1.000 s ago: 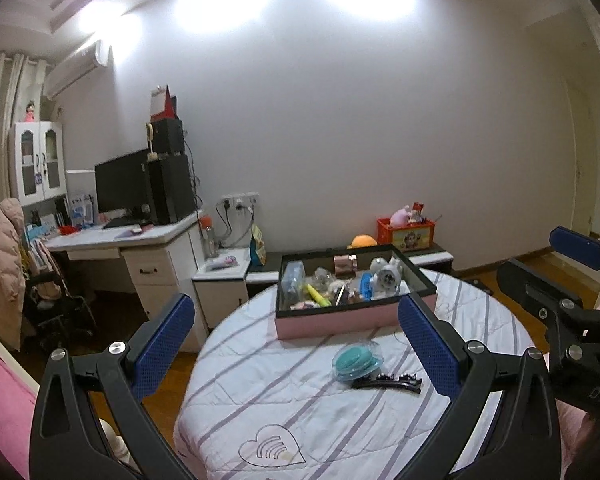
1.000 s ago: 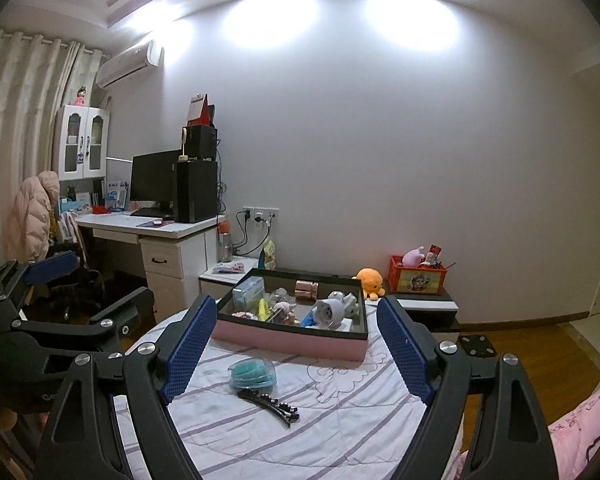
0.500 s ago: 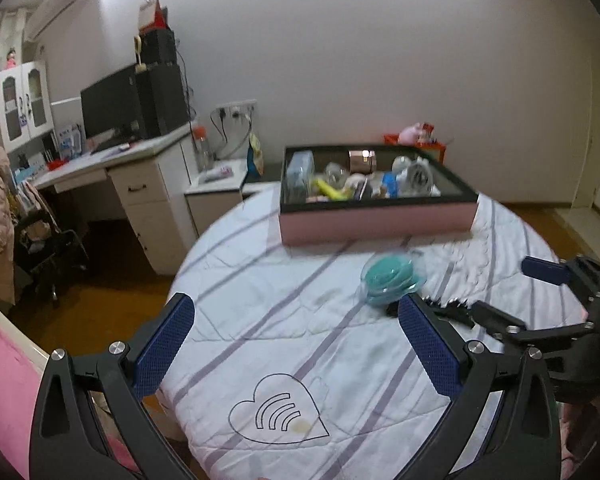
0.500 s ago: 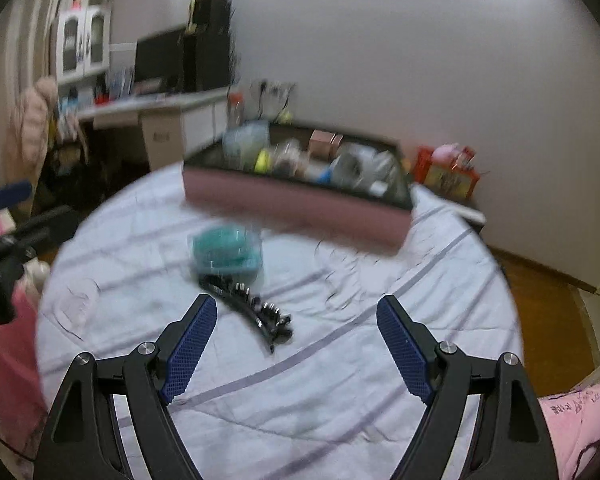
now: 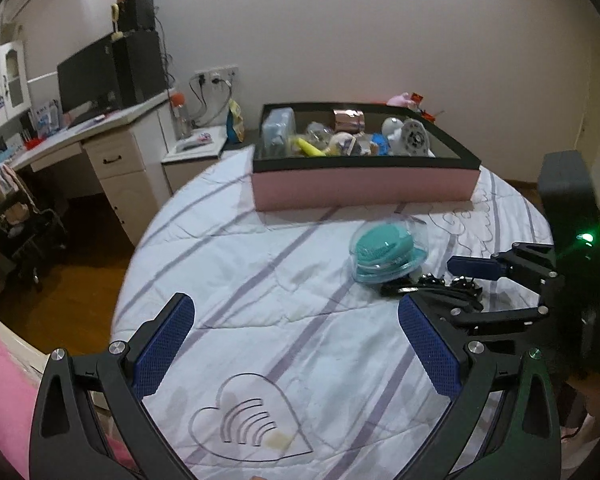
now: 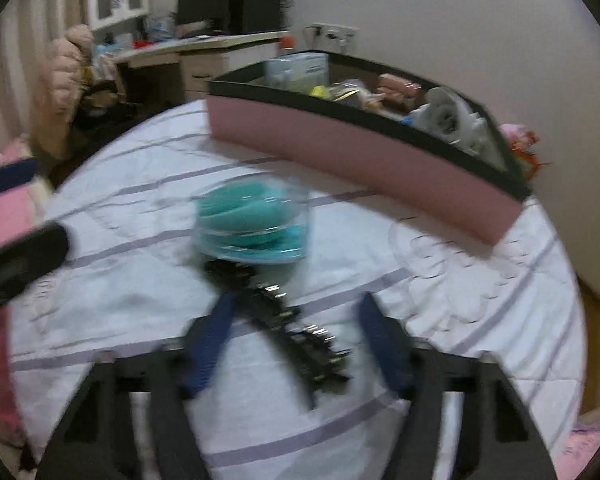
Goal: Organize rigid objects
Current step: 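Grasp the teal brush case with the left tool while the right tool grasps the black hair clip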
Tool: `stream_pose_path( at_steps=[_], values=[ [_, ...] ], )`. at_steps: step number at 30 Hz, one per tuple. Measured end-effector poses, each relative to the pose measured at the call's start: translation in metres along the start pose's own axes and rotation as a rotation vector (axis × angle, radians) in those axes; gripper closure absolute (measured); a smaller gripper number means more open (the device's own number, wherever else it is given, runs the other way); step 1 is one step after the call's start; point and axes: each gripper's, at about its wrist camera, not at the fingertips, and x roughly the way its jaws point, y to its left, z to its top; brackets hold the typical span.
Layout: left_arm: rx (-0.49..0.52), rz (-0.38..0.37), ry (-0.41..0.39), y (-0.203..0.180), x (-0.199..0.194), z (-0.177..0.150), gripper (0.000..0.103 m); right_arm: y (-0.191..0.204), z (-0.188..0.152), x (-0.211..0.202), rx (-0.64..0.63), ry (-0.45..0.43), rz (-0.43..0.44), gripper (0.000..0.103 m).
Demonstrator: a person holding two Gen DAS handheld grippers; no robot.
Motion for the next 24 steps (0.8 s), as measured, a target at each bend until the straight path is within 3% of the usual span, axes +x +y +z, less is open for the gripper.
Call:
stream_pose_path(
  at_steps=[4, 13, 22, 23, 24],
  values=[
    [0.026, -0.025, 0.018, -0.014, 0.008, 0.002, 0.000, 0.001, -0.010, -0.010, -0.002, 0.009, -0.003, 0.082],
    [0.074, -0.085, 0.087, -0.043, 0.048, 0.010, 0.000, -0.050, -0.047, -0.043, 0.207, -0.009, -0.110, 0.083],
    [0.099, -0.106, 0.176, -0.058, 0.089, 0.025, 0.001, -0.056, -0.035, -0.031, 0.245, -0.017, -0.115, 0.083],
    [0.101, -0.108, 0.192, -0.059, 0.093, 0.026, 0.002, -0.057, -0.032, -0.029, 0.248, -0.019, -0.118, 0.082],
    [0.101, -0.113, 0.193, -0.060, 0.095, 0.026, 0.012, -0.057, -0.031, -0.028, 0.249, -0.021, -0.120, 0.082]
  ],
)
